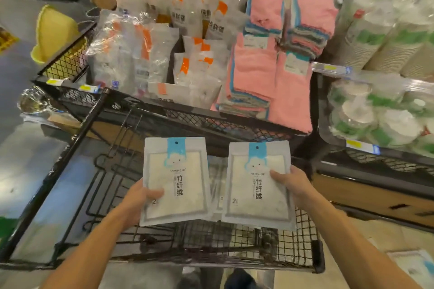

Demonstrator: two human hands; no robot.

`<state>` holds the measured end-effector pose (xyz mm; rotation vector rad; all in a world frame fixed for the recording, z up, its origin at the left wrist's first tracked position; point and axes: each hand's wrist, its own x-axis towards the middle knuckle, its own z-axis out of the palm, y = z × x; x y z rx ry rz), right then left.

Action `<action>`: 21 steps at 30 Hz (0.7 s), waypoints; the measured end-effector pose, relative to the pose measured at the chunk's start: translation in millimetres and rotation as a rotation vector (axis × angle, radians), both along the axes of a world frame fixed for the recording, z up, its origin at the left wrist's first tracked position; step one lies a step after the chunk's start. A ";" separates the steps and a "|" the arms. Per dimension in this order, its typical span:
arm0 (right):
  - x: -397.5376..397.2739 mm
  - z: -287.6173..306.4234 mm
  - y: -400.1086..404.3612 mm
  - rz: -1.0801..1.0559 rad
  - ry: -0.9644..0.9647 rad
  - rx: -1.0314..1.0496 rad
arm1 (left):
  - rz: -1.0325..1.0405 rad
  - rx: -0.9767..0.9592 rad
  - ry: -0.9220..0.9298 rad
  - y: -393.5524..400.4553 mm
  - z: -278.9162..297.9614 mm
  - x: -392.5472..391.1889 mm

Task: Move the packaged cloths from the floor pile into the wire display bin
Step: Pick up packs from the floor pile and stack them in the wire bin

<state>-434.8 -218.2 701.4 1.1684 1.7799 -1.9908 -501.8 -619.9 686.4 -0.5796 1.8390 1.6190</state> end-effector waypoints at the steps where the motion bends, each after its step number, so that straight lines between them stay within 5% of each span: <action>1: -5.0 -9.2 -0.1 -0.007 -0.020 0.004 | -0.020 -0.011 -0.021 2.3 -10.5 -7.3; 15: -60.3 -154.9 -28.2 -0.082 -0.263 0.059 | -0.191 -0.177 -0.141 22.9 -182.5 -84.1; 21: -76.4 -194.9 -42.4 -0.050 -0.343 0.285 | -0.282 -0.583 0.063 39.4 -206.9 -92.0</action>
